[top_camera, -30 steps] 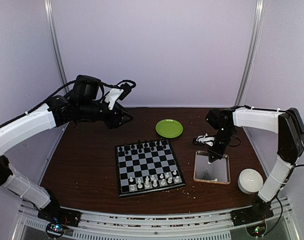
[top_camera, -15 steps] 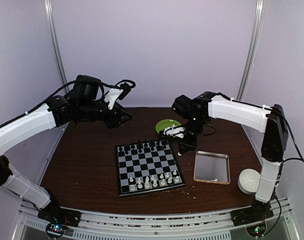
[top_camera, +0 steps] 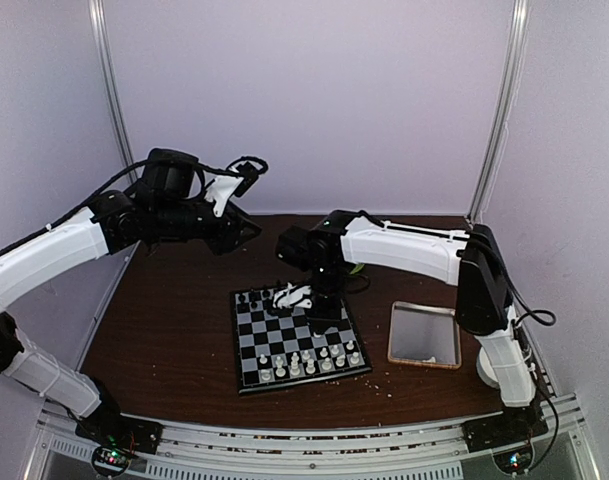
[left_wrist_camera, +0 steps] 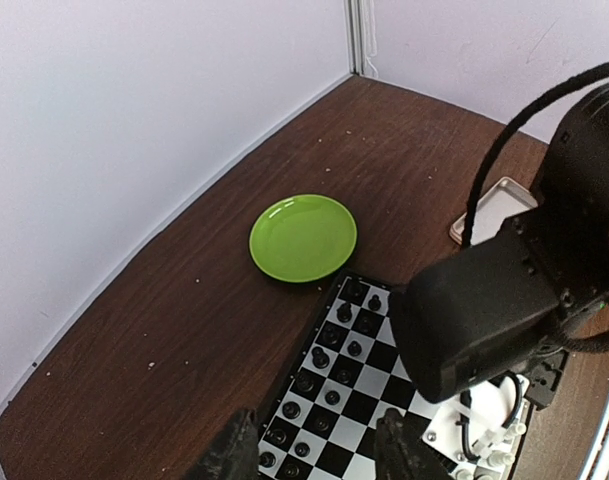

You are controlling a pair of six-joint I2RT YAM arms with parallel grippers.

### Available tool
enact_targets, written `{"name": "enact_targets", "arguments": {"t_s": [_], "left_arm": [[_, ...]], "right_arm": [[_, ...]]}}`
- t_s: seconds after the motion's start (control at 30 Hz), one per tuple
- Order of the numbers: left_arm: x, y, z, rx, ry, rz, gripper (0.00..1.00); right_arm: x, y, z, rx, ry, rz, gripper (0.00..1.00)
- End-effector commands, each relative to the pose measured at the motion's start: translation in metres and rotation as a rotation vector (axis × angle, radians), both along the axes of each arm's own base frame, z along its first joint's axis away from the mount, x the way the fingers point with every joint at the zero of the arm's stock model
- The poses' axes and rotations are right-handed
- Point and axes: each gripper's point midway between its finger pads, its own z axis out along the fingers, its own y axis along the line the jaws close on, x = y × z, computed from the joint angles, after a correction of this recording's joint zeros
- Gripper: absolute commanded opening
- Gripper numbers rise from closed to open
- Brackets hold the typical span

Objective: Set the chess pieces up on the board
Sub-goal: Place the pawn on the chessboard, then pick up the pawn from the chessboard.

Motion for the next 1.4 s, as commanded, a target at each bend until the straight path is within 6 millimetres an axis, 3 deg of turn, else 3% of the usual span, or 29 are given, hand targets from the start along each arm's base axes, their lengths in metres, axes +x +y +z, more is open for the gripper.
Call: {"name": "enact_targets", "arguments": {"t_s": [0.0,0.23,0.4,0.53,0.7,0.9,1.03,1.27,1.37], "left_arm": [[-0.002,0.001,0.024,-0.036,-0.063,-0.010,0.41],[-0.005,0.001,0.028,-0.046,-0.067,-0.018,0.41],[-0.005,-0.001,0.026,-0.045,-0.062,-0.025,0.41],[-0.004,-0.002,0.024,-0.042,-0.055,-0.026,0.41],[0.000,0.001,0.020,-0.029,-0.059,-0.001,0.41],[0.006,0.003,0.011,0.001,-0.055,0.026,0.42],[0.009,-0.004,-0.006,0.038,-0.022,-0.003,0.42],[-0.008,-0.044,-0.046,0.086,0.092,-0.128,0.35],[-0.021,-0.064,-0.081,0.201,0.145,-0.174,0.34]], "right_arm": [[0.004,0.006,0.000,-0.021,-0.025,-0.011,0.05],[0.006,0.003,-0.020,-0.068,-0.018,-0.016,0.07],[0.006,0.005,-0.022,-0.065,-0.020,-0.019,0.11],[0.010,0.004,-0.012,-0.059,-0.049,-0.024,0.22],[0.006,-0.005,0.017,-0.020,-0.078,-0.024,0.25],[-0.002,-0.045,0.057,0.058,-0.135,-0.053,0.27],[0.004,-0.082,0.066,0.124,-0.175,-0.127,0.28],[0.021,-0.158,0.078,0.226,-0.242,-0.350,0.32],[0.027,-0.189,0.087,0.299,-0.299,-0.448,0.37]]}}
